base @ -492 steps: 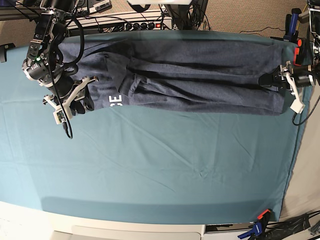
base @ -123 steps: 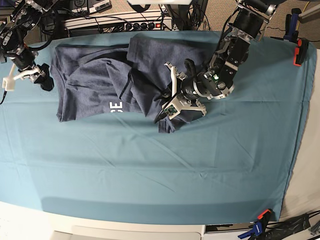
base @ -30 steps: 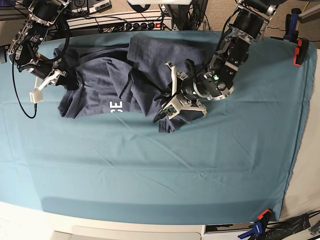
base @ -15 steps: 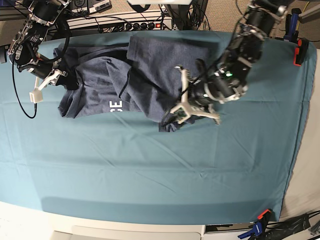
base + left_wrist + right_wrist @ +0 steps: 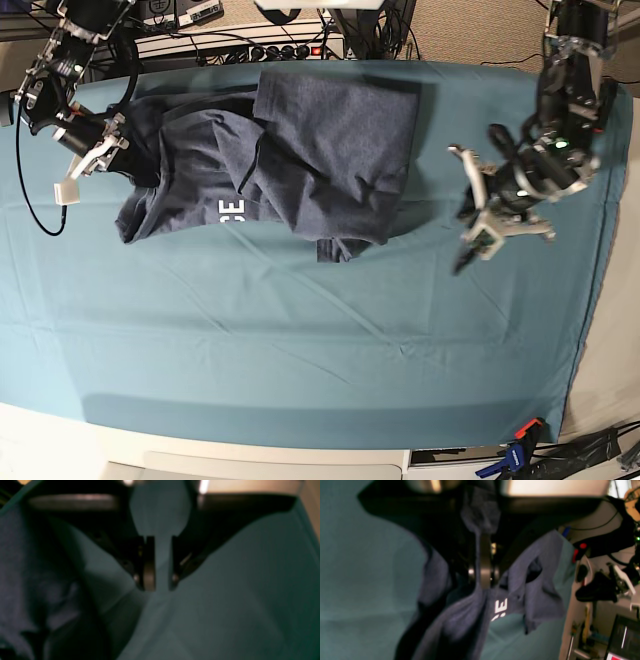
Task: Fold the T-shirt properly
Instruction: 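Lift the printed end with the right gripper and fold it over the bundle, then open the right gripper and withdraw it from the folded shirt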
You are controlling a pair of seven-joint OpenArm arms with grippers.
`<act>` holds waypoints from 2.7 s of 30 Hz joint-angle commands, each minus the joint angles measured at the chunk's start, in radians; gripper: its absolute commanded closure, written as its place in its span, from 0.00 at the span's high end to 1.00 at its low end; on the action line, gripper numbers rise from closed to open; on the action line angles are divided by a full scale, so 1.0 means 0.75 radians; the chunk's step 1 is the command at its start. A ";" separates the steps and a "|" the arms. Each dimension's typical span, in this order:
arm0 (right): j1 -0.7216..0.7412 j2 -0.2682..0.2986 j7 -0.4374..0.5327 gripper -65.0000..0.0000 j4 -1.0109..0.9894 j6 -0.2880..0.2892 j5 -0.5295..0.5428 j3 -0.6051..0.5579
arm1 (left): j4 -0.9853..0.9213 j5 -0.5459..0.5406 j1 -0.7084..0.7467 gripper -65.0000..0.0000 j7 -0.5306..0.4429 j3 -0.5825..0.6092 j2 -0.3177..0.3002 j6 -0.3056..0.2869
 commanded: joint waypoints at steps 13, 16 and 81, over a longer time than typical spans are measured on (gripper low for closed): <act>-0.188 -0.267 0.018 0.00 0.694 0.008 0.060 0.005 | 0.023 -0.233 0.168 0.18 -0.022 -0.377 -0.018 -0.096; -0.188 -0.319 0.018 0.00 0.778 0.008 0.060 0.002 | 0.023 -0.250 0.191 0.18 -0.021 -0.399 -0.018 -0.096; -0.139 -0.502 0.670 0.52 0.882 0.000 -0.993 -1.180 | 0.023 -0.250 0.193 0.18 -0.022 -0.398 -0.018 -0.096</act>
